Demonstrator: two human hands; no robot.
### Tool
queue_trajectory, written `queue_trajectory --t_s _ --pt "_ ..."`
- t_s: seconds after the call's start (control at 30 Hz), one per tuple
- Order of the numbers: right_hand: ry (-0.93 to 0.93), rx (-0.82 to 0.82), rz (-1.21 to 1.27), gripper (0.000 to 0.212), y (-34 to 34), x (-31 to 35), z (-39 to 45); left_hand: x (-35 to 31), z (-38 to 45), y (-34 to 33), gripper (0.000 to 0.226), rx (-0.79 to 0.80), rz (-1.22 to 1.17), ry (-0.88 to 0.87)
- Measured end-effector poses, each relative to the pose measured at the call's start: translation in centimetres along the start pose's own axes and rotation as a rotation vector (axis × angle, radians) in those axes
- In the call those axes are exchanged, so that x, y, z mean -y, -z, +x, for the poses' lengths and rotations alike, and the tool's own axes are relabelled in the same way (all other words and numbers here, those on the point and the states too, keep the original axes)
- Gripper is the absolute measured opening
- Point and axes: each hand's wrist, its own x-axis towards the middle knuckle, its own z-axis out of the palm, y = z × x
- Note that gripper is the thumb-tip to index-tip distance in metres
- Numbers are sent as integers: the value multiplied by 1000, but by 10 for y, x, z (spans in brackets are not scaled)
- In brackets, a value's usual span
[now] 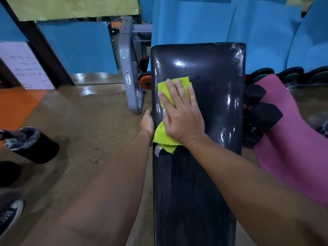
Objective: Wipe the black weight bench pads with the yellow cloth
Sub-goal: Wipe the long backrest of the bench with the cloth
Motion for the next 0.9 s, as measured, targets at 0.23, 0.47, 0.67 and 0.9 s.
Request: queue_trajectory --t_s 0.23,0.47,0.67,0.9 --pt "184 77 41 45 -8 17 -26 8 3 4 37 59 119 -60" --pt "-52 -17 45 52 1 -1 -17 3 2 1 37 -45 13 13" --pt "224 80 38 40 -14 18 -11 7 1 4 36 48 144 -89" --pt "-130 -47 39 52 2 -21 -20 5 3 5 36 -98 51 2"
